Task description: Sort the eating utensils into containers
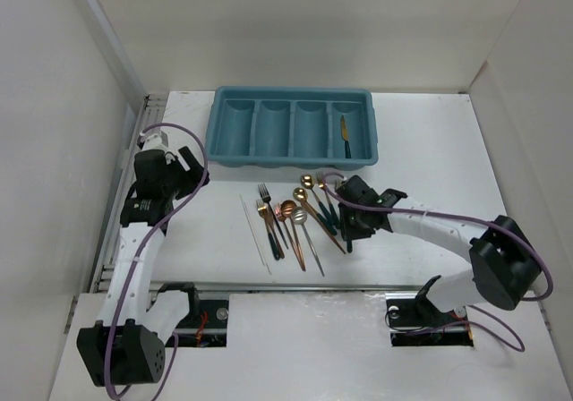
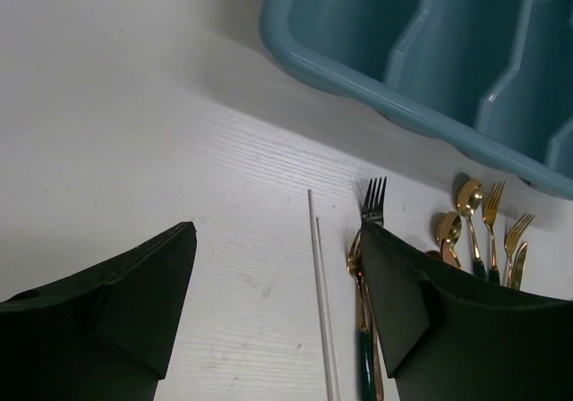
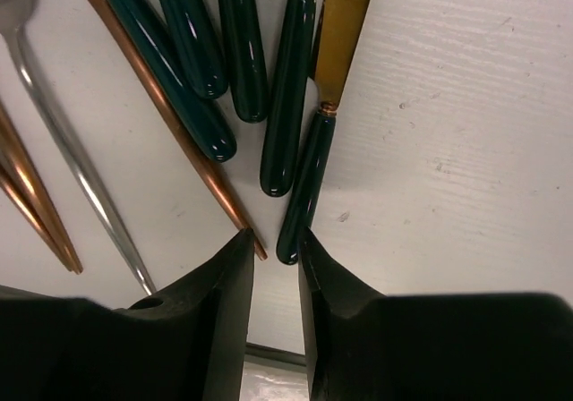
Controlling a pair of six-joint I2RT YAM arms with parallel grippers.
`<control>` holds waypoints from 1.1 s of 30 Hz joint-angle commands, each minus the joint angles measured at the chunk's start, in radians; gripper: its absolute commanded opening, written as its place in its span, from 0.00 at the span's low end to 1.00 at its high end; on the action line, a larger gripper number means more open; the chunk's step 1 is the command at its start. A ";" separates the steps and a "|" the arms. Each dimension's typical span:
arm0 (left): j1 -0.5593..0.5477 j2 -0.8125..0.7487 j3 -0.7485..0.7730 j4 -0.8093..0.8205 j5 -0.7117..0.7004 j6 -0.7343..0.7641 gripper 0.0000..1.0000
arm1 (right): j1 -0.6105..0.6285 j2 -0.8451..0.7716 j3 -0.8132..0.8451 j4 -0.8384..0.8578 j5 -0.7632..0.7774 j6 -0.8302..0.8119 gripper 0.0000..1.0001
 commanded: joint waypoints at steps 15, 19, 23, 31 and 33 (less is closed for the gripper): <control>-0.005 -0.068 0.017 0.006 -0.040 0.021 0.71 | 0.007 0.153 0.017 0.002 0.127 0.044 0.28; -0.005 -0.068 0.017 0.006 -0.040 0.021 0.71 | 0.007 0.219 0.051 0.013 0.148 0.022 0.31; -0.005 -0.068 0.017 0.006 -0.040 0.021 0.71 | -0.002 0.261 0.097 0.022 0.139 -0.013 0.29; -0.005 -0.077 0.017 0.006 -0.059 0.021 0.71 | -0.002 0.242 0.106 -0.019 0.162 0.007 0.00; -0.005 -0.077 0.017 0.006 -0.049 0.021 0.71 | -0.002 0.196 0.121 -0.053 0.192 -0.017 0.00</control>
